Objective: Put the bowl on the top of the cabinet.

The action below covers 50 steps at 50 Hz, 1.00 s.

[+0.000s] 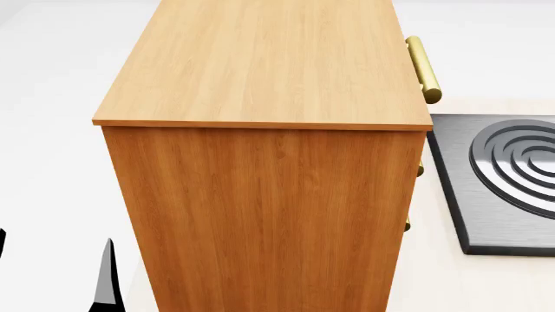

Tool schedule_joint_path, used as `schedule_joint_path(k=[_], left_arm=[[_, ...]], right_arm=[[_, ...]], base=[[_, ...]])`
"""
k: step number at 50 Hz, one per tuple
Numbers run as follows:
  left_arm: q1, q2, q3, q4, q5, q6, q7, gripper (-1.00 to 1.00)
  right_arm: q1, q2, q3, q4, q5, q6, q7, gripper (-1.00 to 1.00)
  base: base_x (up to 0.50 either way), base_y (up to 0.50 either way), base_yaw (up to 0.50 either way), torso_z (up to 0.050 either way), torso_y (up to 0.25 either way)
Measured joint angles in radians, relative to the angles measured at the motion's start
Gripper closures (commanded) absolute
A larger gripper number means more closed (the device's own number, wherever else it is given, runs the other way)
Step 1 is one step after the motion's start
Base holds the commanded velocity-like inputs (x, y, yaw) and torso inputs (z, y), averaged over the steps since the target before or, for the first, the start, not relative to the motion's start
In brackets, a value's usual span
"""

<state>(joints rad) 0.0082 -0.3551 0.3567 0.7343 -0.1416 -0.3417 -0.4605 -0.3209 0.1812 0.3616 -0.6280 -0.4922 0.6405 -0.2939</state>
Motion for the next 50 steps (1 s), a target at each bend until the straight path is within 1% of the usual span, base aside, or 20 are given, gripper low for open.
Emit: schedule_joint_path(k=[50], left_arm=[[0.001,-0.012,0.013,0.000,-0.004,0.006,-0.015,-1.00]], right_arm=[[0.028,0.031,0.008,0.101,0.053,-0.041,0.045,-1.00]], base=[[0.00,0.00,0.00,0.000,0.000]])
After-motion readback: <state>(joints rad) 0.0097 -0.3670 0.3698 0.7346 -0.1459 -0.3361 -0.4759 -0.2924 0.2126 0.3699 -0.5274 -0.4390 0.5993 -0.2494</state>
